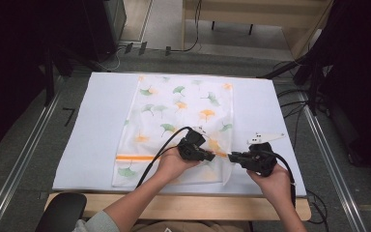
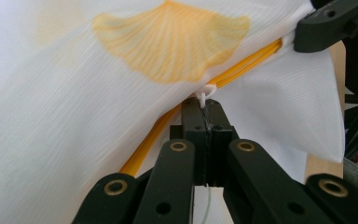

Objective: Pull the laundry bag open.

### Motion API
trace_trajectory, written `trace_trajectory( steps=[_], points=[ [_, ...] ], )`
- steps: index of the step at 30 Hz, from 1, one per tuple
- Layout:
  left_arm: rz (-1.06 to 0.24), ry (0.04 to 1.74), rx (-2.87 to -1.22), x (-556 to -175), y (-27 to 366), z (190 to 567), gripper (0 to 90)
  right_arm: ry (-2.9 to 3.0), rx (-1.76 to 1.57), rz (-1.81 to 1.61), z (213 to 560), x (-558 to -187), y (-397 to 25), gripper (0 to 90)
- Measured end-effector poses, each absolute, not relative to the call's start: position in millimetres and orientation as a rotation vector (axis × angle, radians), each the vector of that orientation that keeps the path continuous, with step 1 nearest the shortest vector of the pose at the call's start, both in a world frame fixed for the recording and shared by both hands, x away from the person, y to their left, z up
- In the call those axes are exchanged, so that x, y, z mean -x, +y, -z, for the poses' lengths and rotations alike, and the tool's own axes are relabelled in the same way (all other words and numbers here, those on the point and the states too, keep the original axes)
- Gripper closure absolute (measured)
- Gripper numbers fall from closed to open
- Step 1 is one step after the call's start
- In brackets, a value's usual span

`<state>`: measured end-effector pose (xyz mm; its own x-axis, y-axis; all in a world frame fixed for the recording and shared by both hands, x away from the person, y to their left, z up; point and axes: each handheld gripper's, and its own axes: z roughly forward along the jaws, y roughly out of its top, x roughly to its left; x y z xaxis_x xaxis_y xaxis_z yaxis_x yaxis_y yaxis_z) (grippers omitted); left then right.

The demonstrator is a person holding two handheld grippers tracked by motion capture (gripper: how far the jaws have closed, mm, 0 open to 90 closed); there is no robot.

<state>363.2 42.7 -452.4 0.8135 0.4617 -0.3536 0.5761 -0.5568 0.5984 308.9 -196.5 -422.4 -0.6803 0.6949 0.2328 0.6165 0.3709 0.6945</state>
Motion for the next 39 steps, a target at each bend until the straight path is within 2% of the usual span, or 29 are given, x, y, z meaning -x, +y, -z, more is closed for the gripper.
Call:
trace_trajectory(
  steps=[39],
  points=[
    [0.201, 0.747, -2.263, -362.3, 43.5, 452.4, 90.0, 2.514, -1.22, -1.212, 424.6, -310.8, -197.1, 84.8]
  ],
)
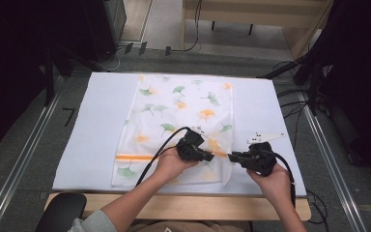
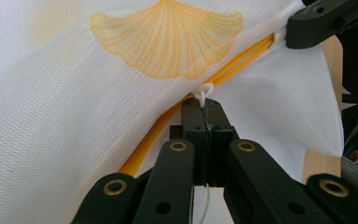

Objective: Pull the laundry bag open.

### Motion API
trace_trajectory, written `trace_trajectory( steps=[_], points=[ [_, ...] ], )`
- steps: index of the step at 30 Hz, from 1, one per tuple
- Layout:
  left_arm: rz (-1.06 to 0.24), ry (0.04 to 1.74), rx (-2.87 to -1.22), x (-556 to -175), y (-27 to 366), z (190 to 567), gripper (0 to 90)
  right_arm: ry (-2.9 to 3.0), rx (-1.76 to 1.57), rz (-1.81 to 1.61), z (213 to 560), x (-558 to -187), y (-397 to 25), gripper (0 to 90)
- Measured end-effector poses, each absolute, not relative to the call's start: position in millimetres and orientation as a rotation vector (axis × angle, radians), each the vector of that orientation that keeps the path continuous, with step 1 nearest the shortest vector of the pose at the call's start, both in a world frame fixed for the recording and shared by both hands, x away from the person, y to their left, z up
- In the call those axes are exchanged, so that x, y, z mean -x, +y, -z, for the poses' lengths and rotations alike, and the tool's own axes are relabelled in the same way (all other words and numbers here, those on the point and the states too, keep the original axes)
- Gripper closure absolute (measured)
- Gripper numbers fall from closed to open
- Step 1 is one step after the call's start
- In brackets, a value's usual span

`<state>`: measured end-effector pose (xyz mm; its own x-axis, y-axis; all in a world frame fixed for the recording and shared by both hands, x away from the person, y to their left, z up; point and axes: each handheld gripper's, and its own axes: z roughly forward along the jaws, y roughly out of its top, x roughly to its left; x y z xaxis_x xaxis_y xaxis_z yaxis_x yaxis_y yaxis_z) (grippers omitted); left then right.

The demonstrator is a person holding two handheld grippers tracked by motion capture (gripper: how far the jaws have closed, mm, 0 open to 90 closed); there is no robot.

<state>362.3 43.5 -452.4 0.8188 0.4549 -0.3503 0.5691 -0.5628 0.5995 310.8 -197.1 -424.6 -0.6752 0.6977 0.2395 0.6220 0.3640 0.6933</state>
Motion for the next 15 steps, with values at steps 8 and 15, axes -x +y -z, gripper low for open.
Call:
trace_trajectory(
  steps=[8, 15],
  points=[
    [0.191, 0.746, -2.284, -365.0, 49.2, 451.1, 90.0, 2.517, -1.217, -1.207, 424.0, -310.4, -197.0, 85.1],
    [0.212, 0.76, -2.267, -365.3, 48.1, 451.8, 90.0, 2.517, -1.219, -1.205, 423.9, -310.8, -196.7, 85.3]
  ],
)
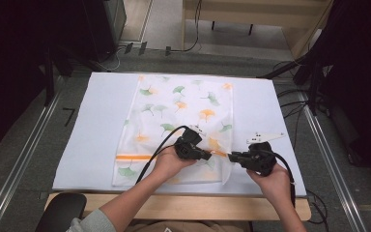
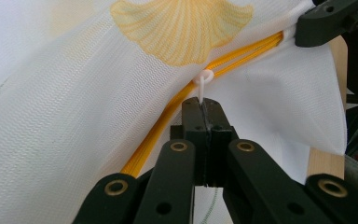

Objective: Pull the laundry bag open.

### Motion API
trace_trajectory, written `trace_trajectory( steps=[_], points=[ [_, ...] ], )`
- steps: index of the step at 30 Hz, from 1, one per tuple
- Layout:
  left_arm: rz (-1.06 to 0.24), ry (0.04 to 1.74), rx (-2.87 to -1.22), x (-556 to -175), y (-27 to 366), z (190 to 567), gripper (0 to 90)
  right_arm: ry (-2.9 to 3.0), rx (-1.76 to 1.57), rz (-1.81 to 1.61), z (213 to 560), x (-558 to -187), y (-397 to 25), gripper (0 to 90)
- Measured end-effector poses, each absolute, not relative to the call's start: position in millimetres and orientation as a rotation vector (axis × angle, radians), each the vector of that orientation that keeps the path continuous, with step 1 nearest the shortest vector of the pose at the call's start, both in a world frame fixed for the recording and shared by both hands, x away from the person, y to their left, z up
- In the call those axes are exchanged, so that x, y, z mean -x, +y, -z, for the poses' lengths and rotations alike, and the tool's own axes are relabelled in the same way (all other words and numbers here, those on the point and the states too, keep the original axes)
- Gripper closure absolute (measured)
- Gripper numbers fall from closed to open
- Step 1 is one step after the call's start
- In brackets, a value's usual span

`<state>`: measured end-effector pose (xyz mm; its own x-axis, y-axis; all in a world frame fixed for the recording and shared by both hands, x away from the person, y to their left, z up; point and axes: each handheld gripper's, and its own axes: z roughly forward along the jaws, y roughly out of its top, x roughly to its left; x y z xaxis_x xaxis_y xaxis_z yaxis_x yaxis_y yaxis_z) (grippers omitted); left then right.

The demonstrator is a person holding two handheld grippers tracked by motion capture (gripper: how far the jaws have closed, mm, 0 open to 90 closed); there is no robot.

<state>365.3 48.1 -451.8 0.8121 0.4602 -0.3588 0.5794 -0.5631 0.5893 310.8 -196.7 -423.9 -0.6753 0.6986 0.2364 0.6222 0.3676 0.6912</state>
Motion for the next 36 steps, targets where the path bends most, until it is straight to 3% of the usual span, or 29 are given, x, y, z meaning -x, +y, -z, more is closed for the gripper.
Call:
trace_trajectory(
  steps=[20, 36],
  points=[
    [0.196, 0.812, -2.296, -371.4, 77.5, 447.6, 90.0, 2.506, -1.225, -1.204, 422.2, -310.3, -199.9, 85.4],
    [0.198, 0.832, -2.304, -369.0, 79.7, 449.3, 90.0, 2.511, -1.221, -1.2, 421.9, -309.8, -199.3, 85.4]
  ],
)
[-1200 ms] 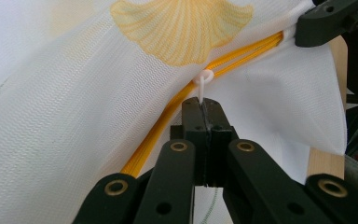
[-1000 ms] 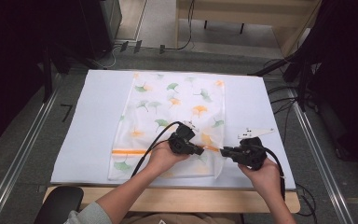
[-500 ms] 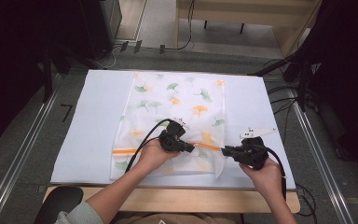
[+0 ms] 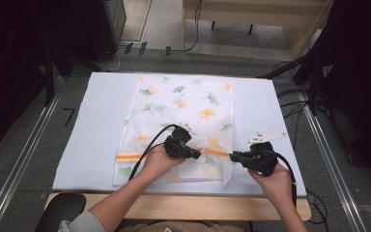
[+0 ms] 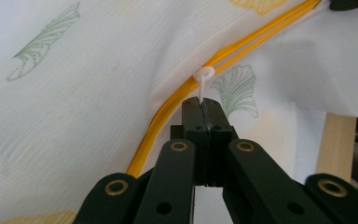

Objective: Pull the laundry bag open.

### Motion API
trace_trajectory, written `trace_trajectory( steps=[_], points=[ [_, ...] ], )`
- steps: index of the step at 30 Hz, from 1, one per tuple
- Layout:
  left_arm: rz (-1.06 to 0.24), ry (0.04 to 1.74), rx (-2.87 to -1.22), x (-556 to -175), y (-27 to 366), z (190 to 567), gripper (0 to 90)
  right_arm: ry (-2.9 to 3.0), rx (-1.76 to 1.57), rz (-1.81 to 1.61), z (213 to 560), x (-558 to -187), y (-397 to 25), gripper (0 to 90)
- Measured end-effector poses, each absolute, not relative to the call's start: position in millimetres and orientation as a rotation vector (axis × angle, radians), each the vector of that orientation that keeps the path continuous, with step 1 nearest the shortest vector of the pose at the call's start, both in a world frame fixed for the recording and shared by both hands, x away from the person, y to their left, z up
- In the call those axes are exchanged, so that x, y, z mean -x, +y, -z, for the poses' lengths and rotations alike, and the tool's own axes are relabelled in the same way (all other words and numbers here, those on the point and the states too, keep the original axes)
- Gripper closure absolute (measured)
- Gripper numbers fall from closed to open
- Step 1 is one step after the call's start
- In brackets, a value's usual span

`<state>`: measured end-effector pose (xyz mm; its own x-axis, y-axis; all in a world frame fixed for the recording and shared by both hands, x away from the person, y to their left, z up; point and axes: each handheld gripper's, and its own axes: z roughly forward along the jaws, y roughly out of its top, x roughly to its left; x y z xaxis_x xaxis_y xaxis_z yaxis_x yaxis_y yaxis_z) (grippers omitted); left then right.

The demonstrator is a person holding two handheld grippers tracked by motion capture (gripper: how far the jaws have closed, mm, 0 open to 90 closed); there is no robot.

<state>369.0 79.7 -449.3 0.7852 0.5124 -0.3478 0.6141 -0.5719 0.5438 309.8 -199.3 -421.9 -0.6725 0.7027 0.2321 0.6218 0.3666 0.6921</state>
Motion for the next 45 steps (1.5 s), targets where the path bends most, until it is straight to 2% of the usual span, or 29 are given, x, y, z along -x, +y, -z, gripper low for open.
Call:
trace_trajectory(
  steps=[17, 45],
  points=[
    [0.174, 0.876, -2.33, -365.6, 126.4, 436.5, 90.0, 2.515, -1.232, -1.195, 423.3, -311.1, -202.8, 85.2],
    [0.193, 0.896, -2.307, -368.7, 130.2, 438.7, 90.0, 2.519, -1.234, -1.189, 423.6, -311.5, -204.2, 85.1]
  ],
)
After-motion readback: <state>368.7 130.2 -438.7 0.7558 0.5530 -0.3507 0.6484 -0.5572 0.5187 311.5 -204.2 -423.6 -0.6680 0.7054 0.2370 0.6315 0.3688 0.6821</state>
